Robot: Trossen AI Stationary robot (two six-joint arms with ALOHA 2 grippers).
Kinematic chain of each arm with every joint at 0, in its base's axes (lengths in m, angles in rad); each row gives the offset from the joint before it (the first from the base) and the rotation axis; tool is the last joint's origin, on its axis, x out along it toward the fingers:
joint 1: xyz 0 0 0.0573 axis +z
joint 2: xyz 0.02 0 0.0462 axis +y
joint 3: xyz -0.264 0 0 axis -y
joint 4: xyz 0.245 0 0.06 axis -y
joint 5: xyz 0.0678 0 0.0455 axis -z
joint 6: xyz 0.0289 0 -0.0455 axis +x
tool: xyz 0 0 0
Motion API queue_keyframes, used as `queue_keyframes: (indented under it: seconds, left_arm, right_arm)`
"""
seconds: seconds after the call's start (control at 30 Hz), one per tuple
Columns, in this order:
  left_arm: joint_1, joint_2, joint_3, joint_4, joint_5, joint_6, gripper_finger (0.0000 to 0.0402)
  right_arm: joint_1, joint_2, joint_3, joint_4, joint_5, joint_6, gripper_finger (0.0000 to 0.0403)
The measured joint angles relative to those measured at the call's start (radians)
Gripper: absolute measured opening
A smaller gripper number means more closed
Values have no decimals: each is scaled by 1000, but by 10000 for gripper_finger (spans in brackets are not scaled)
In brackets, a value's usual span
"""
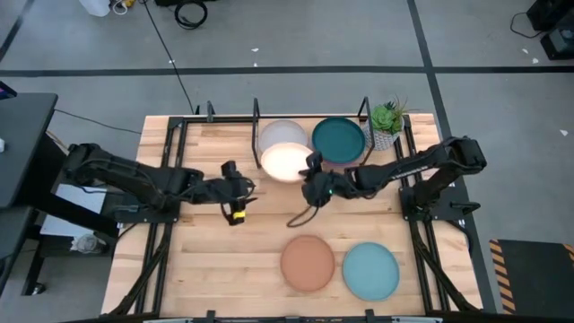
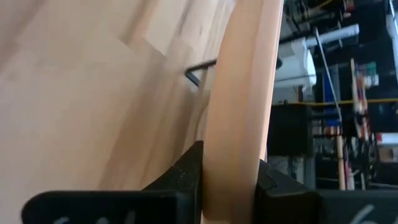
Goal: Place and stack plates onto a shelf
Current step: Stack the light orange plate on top of the gray plate on the shelf
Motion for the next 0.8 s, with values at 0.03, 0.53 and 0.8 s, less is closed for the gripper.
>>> queue_keyframes:
  seconds: [0.03, 0.53, 0.8]
  left_arm:
    - [-10, -9, -18, 1, -10, -13, 192]
    - [-22, -264, -259, 173, -39, -47, 192]
    - [-22, -304, -269, 190, -38, -42, 192]
  right_arm:
    - [-16, 0, 0, 4, -11, 0, 69]
    - [-210, 1, 10, 107, -212, -23, 69]
    - [-245, 156, 128, 88, -157, -51, 69]
